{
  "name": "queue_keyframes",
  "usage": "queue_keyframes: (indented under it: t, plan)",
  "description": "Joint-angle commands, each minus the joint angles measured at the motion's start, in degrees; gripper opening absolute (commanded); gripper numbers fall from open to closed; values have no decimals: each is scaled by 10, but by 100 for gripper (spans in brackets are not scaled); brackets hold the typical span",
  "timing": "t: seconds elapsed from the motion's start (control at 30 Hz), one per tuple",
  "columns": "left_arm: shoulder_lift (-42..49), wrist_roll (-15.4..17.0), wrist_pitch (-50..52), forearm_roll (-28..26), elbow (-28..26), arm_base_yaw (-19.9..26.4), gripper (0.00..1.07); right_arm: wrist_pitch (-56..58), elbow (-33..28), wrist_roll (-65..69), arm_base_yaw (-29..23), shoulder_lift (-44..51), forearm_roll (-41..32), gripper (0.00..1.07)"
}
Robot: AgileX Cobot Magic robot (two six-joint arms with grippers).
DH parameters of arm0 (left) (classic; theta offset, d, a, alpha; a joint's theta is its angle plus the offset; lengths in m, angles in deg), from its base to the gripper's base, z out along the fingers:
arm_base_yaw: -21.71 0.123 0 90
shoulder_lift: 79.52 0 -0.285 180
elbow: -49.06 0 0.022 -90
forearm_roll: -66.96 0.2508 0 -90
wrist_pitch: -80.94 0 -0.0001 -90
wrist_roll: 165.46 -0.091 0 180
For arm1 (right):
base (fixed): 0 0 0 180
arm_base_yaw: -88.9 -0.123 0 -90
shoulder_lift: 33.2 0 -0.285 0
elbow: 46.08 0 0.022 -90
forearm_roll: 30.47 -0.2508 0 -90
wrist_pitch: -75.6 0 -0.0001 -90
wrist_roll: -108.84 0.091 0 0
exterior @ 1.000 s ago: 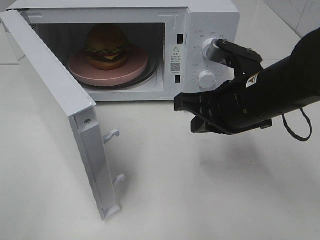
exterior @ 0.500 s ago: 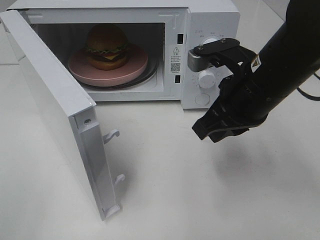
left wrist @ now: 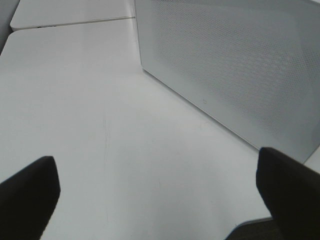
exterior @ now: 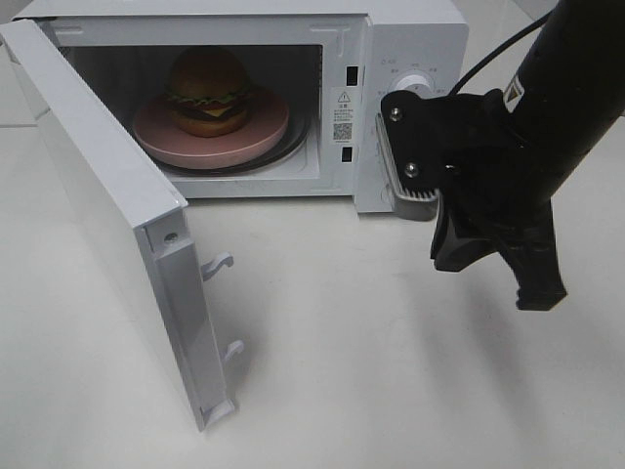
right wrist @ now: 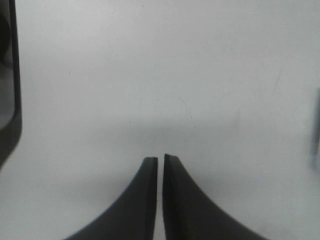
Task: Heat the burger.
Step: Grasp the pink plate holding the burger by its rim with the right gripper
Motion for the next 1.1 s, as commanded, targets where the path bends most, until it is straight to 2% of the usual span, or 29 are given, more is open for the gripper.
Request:
queue_keyframes:
  t: [0.03, 0.17, 0.43, 0.5, 0.53, 0.57, 0.6, 0.63, 0.67, 0.7, 0.73, 0.77, 0.8, 0.83, 0.93, 1.1]
  plan:
    - [3, 3, 7, -4, 2, 2, 100, 6, 5, -91, 1, 6, 21, 7]
    - [3, 3, 7, -4, 2, 2, 100, 3, 5, -148, 1, 6, 63, 9]
    - [3, 3, 7, -4, 2, 2, 100, -5, 5, -151, -1, 6, 108, 14]
    - [3, 3, 7, -4, 2, 2, 100, -22, 5, -149, -1, 6, 109, 26]
    - [3, 3, 7, -4, 2, 2, 100, -22, 5, -149, -1, 6, 109, 26]
    - [3, 3, 7, -4, 2, 2, 100, -27, 7, -145, -1, 6, 108, 37]
    - [3, 3, 7, -4, 2, 2, 100, -27, 7, -145, -1, 6, 108, 37]
    - [3, 3, 7, -4, 2, 2, 100, -33, 7, -142, -1, 6, 108, 44]
    - [3, 3, 7, -4, 2, 2, 100, -44, 7, -125, -1, 6, 105, 59]
    - [3, 3, 7, -4, 2, 2, 100, -44, 7, -125, -1, 6, 105, 59]
    - [3, 3, 7, -4, 2, 2, 100, -49, 7, -114, -1, 6, 105, 66]
    - [3, 3, 7, -4, 2, 2, 100, -57, 7, -101, -1, 5, 104, 82]
    - [3, 3, 7, -4, 2, 2, 100, -57, 7, -101, -1, 5, 104, 82]
    - [3, 3, 7, -4, 2, 2, 100, -65, 7, -96, -1, 1, 104, 93]
    - [3, 3, 7, -4, 2, 2, 100, -81, 7, -91, -1, -7, 104, 97]
    - [3, 3, 7, -4, 2, 2, 100, -107, 17, -91, -1, -23, 104, 96]
